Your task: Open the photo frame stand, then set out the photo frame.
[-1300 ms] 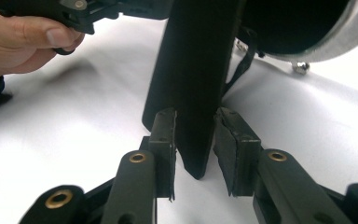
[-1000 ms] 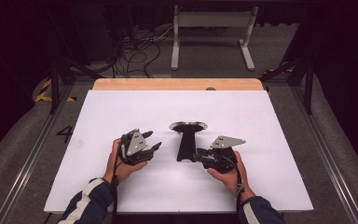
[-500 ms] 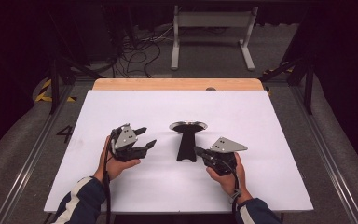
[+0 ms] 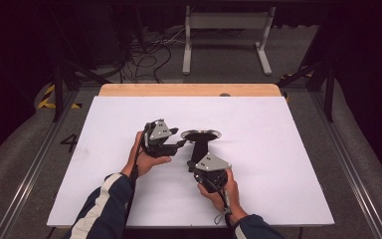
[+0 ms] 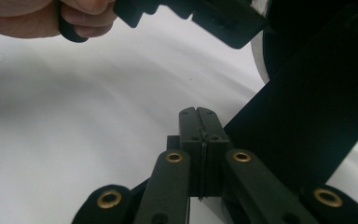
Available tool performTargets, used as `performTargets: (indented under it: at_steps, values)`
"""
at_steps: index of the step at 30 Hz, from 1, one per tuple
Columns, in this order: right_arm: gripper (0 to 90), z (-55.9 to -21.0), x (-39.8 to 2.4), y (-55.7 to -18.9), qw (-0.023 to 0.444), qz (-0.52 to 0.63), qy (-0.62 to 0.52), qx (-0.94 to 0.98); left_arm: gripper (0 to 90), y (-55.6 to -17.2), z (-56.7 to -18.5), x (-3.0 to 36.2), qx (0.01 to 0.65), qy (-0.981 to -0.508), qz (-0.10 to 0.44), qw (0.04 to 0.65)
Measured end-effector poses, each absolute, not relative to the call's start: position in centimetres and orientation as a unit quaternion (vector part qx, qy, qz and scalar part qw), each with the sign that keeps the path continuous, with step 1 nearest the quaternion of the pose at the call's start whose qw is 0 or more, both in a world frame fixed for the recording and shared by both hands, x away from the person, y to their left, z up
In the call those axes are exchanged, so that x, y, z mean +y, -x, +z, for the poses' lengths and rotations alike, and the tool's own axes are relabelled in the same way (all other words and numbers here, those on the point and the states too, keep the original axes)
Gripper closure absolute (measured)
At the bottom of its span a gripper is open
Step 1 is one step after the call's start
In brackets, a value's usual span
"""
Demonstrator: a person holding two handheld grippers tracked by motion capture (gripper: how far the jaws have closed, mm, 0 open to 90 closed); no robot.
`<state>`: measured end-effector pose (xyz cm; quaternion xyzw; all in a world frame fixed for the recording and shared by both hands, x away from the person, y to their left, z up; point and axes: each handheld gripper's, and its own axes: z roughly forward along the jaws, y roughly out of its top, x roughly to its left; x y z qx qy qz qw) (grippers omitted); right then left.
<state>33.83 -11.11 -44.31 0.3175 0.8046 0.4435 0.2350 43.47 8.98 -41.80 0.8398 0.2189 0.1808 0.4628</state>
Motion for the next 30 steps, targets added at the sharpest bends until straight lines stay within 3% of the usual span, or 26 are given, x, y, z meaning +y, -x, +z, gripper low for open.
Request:
performTargets:
  at_steps: [5,12,17,25,30]
  values:
    - [90.0,-44.7,-10.4,-34.1,0.232,0.438,-0.319,0.808,56.1,-43.9,-42.3,8.6,0.208,-0.848,0.172,0.457]
    - [90.0,-45.3,-8.9,-34.4,0.233,0.427,-0.314,0.815,59.4,-43.9,-42.5,8.1,0.205,-0.847,0.203,0.446]
    - [90.0,-45.4,-8.5,-34.7,0.240,0.423,-0.319,0.814,67.9,-43.6,-42.5,7.3,0.187,-0.851,0.209,0.444]
    - [90.0,-46.1,-8.7,-35.1,0.240,0.408,-0.353,0.807,62.1,-43.9,-43.0,6.2,0.199,-0.849,0.212,0.442]
    - [90.0,-46.1,-8.9,-34.7,0.241,0.399,-0.363,0.807,63.4,-44.0,-43.1,6.0,0.198,-0.850,0.215,0.439]
